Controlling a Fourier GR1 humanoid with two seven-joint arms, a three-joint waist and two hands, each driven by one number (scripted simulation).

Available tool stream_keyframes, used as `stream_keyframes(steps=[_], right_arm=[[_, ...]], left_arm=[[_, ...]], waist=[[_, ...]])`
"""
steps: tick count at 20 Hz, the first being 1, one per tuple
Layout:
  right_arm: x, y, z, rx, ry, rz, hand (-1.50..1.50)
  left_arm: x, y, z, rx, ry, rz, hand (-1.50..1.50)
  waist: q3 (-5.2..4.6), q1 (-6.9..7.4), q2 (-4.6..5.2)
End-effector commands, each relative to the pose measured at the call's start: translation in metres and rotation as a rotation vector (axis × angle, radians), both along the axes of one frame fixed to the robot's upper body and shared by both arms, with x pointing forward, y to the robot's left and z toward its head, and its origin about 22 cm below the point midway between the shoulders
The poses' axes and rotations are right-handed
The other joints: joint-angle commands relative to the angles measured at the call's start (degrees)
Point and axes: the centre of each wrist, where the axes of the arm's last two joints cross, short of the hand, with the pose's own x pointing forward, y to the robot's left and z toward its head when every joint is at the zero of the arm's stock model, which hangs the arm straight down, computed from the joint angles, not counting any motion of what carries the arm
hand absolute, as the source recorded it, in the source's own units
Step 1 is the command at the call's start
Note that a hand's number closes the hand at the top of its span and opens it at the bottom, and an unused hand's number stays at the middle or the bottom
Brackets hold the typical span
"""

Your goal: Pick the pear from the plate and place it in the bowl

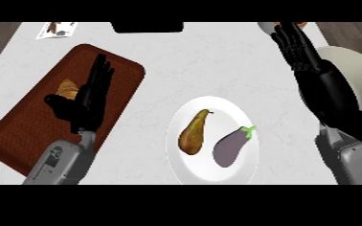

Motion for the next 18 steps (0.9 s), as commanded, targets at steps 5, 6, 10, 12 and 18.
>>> stream_keyframes(steps=[5, 6, 10, 12, 18], right_arm=[[-0.01, 0.143, -0.039, 0.002, 0.211, 0.082, -1.5], [-0.015, 0.163, -0.039, 0.014, 0.249, 0.099, -1.5], [-0.006, 0.121, -0.065, -0.233, -0.018, -0.373, -1.5], [-0.02, 0.156, -0.077, -0.29, -0.084, -0.378, -1.5], [-0.044, 0.214, -0.081, -0.505, -0.091, -0.458, -1.5]], left_arm=[[0.021, 0.045, 0.054, 0.157, -0.188, 0.029, 0.0], [0.022, 0.06, 0.056, 0.207, -0.226, 0.051, 0.0], [0.013, 0.07, 0.041, 0.176, -0.134, 0.078, 0.0], [0.014, 0.079, 0.048, 0.182, -0.14, 0.069, 0.0], [0.008, 0.099, 0.056, 0.172, -0.144, 0.095, 0.0]], waist=[[0.43, 7.09, 1.33], [0.28, 7.81, 1.41], [0.1, 3.7, -0.07], [0.14, 3.85, 0.01], [0.24, 2.72, -0.54]])
